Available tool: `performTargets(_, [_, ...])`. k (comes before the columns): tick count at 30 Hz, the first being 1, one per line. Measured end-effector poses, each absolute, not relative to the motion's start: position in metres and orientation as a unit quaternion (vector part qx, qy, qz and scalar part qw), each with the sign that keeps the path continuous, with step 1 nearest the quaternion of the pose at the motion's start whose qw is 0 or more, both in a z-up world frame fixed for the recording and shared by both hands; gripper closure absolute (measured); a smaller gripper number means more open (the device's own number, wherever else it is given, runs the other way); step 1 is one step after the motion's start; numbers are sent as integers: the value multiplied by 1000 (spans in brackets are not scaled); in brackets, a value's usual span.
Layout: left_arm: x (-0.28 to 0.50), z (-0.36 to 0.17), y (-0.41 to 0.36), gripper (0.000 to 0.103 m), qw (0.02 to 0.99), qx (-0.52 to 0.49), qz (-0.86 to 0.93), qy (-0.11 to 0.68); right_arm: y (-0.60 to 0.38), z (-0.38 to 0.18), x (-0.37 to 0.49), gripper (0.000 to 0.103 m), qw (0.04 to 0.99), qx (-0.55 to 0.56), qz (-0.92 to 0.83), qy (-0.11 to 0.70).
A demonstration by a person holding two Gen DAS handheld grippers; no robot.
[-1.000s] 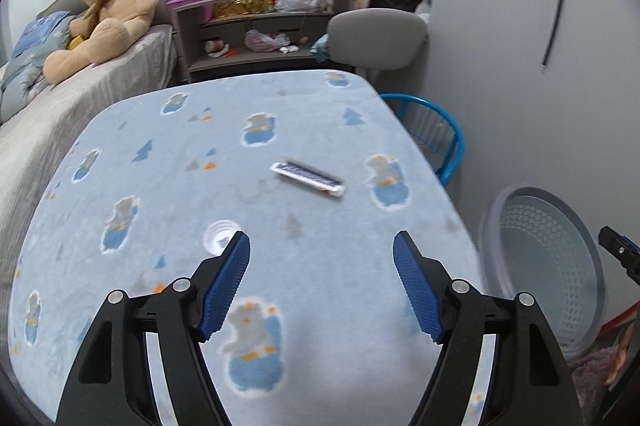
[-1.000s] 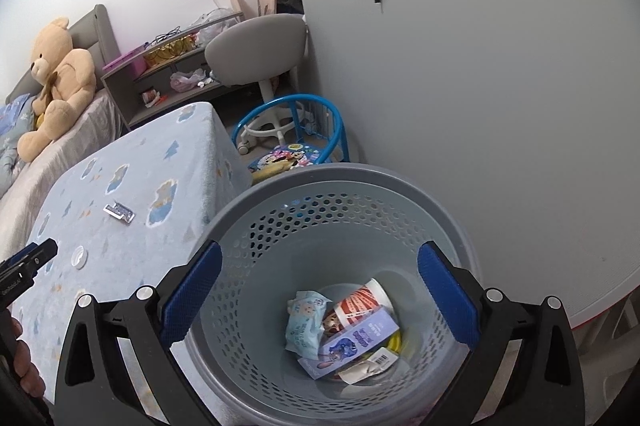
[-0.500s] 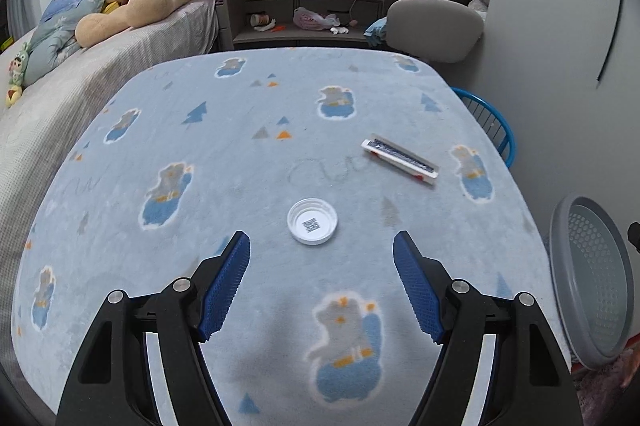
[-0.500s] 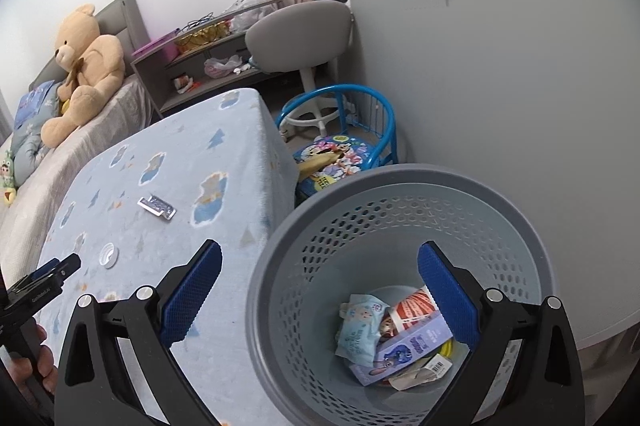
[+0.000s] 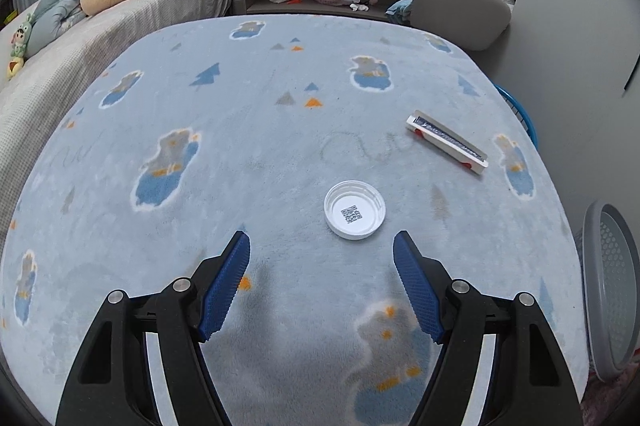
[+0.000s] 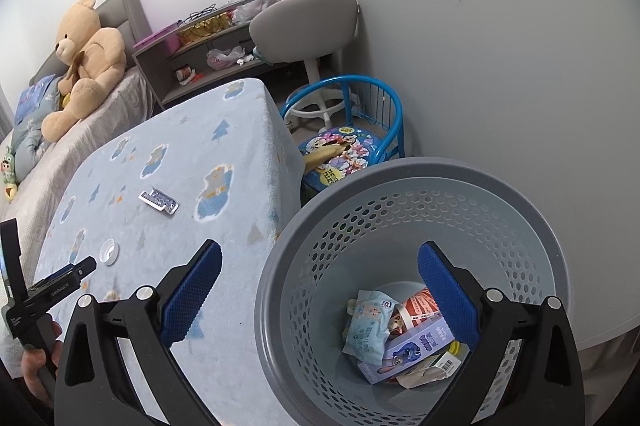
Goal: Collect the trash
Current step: 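Move both open tools back over the table toward the bottle cap, then grasp the white bottle cap with the left tool, then hold the bottle cap with the left tool while the right tool grasps the blue card box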
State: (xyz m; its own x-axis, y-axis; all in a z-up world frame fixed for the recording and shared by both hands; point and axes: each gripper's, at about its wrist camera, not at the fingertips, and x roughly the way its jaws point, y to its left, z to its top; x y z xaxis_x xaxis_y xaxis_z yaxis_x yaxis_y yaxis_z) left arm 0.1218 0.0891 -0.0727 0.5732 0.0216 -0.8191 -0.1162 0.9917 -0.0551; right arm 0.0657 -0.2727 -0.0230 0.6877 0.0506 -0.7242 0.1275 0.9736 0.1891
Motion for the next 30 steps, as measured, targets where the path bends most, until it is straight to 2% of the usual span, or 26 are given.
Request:
performTargets(16, [156, -99, 79, 32, 874, -46, 28, 482, -274, -26, 67, 6, 910, 118, -15, 397])
performTargets(19, [156, -99, 79, 45, 878, -41, 34, 475, -274, -26, 68, 6, 909, 119, -16, 399])
performTargets(20, [156, -99, 80, 51, 879, -41, 34, 473, -273, -27, 68, 6, 909, 119, -16, 400])
performTargets(21, [155, -98, 82, 62, 880, -42, 34, 471, -272, -27, 69, 6, 908, 118, -16, 401])
performTargets(30, [145, -83, 90, 64, 894, -49, 16, 446, -237, -32, 98, 6, 899, 103, 42, 423])
